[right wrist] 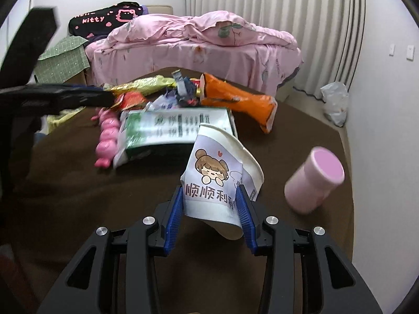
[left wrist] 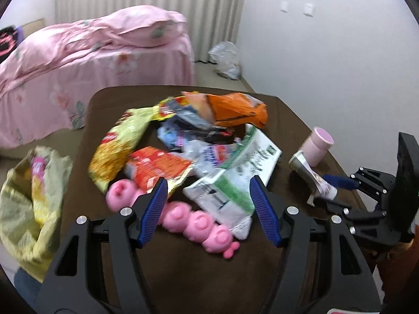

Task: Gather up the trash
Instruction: 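Grasp the white paper cup with the right gripper while the left gripper grasps the milk carton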

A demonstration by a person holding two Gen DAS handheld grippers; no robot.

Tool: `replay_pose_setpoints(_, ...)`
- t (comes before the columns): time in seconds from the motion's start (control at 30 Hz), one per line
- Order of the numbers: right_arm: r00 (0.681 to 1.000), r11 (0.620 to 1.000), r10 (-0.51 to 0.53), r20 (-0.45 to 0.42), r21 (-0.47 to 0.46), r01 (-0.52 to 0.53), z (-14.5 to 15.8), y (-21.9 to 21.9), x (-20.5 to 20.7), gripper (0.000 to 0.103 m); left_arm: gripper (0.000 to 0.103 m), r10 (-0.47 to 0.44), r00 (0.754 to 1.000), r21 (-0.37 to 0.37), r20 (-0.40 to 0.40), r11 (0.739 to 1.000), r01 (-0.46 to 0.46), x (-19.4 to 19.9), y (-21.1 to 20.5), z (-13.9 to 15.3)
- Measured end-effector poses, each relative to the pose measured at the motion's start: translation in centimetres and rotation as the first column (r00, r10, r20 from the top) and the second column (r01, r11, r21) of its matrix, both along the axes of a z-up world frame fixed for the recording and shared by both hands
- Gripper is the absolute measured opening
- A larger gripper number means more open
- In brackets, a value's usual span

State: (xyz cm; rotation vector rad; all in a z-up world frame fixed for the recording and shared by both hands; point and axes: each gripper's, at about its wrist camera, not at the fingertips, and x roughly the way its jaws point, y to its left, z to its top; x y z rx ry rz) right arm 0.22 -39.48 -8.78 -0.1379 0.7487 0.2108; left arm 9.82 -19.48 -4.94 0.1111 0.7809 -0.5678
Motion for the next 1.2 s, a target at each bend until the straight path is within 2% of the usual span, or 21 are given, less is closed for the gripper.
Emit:
replay_pose_setpoints(0.23, 0.999, 0.999, -0.042, -0.031, 0.017, 0.042, -0.5, -0.6, -2.6, 0.038, 0.061, -0.109, 0.994, 0.139, -0.001, 0.984, 0.108, 1.3, -5.1, -1.7)
replay_pose_setpoints(0.33, 0.998, 0.993, -0.036, -0.047, 0.112, 0.041, -0.5, -1.7, -3.7, 0.040, 0.062, -0.134, 0.991, 0.220, -0.016, 0.966, 0.134, 1.7, -6.8, -2.9)
replay_pose_setpoints(0.37, 0.998, 0.987, -0.023, -0.051, 0.156, 0.031, -0.3, -2.3, -4.2, 0.046, 0.063, -0.127, 0.992, 0.233, -0.016, 0.964, 0.127, 1.6, -7.1, -3.1)
replay_pose_setpoints(0.4, 0.999, 0.983, -0.021, -0.048, 0.179, 0.029, -0.2, -2.6, -4.5, 0.051, 0.063, -0.118, 0.993, 0.227, -0.023, 0.966, 0.120, 1.5, -7.0, -3.1)
replay_pose_setpoints(0.53, 1.000, 0.963, -0.016, 0.011, 0.268, 0.013, 0.7, -4.0, -6.5, 0.056, 0.057, -0.099, 0.993, 0.183, -0.070, 0.977, 0.110, 0.8, -6.0, -3.1)
replay_pose_setpoints(0.63, 1.000, 0.954, -0.018, 0.014, 0.298, 0.013, 1.1, -4.6, -7.1, 0.057, 0.045, -0.090, 0.990, 0.160, -0.104, 0.981, 0.106, 0.0, -5.1, -2.9)
replay_pose_setpoints(0.73, 0.997, 0.949, -0.069, 0.028, 0.310, 0.057, 1.3, -5.3, -7.3, 0.057, 0.045, -0.103, 0.986, 0.150, -0.133, 0.981, 0.122, -1.8, -4.3, -3.0)
replay_pose_setpoints(0.8, 0.992, 0.929, -0.122, 0.022, 0.354, 0.107, 1.1, -6.1, -6.9, 0.057, 0.045, -0.108, 0.981, 0.131, -0.160, 0.983, 0.129, -2.6, -3.6, -3.3)
replay_pose_setpoints(0.9, 0.983, 0.884, -0.183, 0.008, 0.438, 0.161, 0.9, -6.7, -6.1, 0.057, 0.045, -0.087, 0.984, 0.076, -0.154, 0.992, 0.100, -3.2, -2.5, -2.9)
replay_pose_setpoints(0.97, 0.979, 0.860, -0.205, 0.001, 0.478, 0.180, 0.6, -6.8, -5.3, 0.057, 0.051, -0.063, 0.989, 0.033, -0.137, 0.997, 0.068, -3.4, -1.6, -2.2)
replay_pose_setpoints(1.1, 0.958, 0.805, -0.275, -0.076, 0.528, 0.272, -1.2, -6.9, -3.0, 0.057, 0.054, -0.031, 0.996, 0.005, -0.079, 1.000, 0.031, -3.7, -0.6, -0.8)
replay_pose_setpoints(1.2, 0.956, 0.776, -0.258, -0.137, 0.561, 0.289, -2.5, -6.4, -2.0, 0.057, 0.056, -0.015, 0.999, -0.010, -0.041, 1.000, 0.015, -3.8, 0.1, -0.1)
